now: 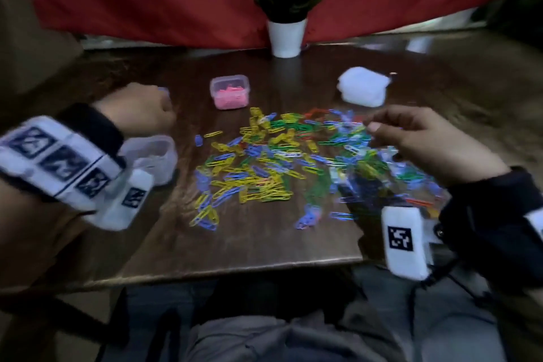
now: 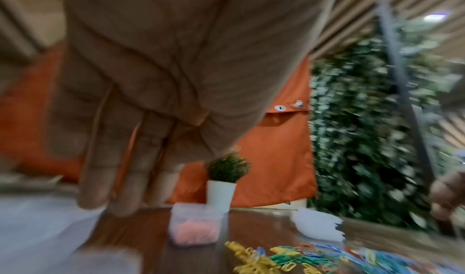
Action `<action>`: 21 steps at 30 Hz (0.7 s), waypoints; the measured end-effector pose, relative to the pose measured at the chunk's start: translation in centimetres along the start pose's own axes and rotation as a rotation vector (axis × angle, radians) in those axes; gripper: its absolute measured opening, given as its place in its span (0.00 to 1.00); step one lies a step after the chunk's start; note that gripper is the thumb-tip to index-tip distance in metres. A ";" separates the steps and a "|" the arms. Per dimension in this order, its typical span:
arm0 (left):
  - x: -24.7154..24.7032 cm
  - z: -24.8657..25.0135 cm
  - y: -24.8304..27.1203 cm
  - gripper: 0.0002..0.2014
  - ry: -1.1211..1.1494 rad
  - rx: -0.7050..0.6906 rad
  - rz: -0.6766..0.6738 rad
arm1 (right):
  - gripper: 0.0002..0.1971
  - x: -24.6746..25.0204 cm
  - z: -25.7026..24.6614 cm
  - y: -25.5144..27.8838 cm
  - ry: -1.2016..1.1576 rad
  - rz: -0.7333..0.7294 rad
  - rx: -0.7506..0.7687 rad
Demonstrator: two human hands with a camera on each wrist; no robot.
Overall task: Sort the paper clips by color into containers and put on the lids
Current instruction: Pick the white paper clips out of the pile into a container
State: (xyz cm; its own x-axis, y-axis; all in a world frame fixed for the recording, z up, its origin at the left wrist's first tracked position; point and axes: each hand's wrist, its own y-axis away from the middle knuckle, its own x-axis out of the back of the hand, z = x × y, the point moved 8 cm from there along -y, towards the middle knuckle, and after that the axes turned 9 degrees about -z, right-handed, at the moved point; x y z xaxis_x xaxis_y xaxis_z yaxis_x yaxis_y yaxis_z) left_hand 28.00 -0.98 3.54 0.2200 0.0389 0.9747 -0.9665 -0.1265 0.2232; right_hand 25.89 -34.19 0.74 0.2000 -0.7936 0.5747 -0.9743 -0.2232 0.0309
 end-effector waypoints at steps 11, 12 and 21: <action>-7.0 24.4 0.5 0.21 -0.208 -0.702 -0.304 | 0.11 5.2 5.9 4.4 0.515 -0.087 -0.213; -7.6 25.3 0.1 0.21 -0.219 -0.724 -0.301 | 0.12 5.3 6.6 3.9 0.551 -0.113 -0.236; -8.0 25.0 -2.7 0.20 -0.282 -0.719 -0.310 | 0.23 3.5 9.1 1.4 0.904 -0.447 -0.208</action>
State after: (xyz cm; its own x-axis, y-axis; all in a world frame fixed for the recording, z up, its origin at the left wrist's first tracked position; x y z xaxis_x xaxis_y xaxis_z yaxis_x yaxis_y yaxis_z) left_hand 32.19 -25.76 -4.65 0.4226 -0.2940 0.8573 -0.6840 0.5172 0.5145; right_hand 26.21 -42.47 -4.67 0.4793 0.0800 0.8740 -0.8461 -0.2223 0.4844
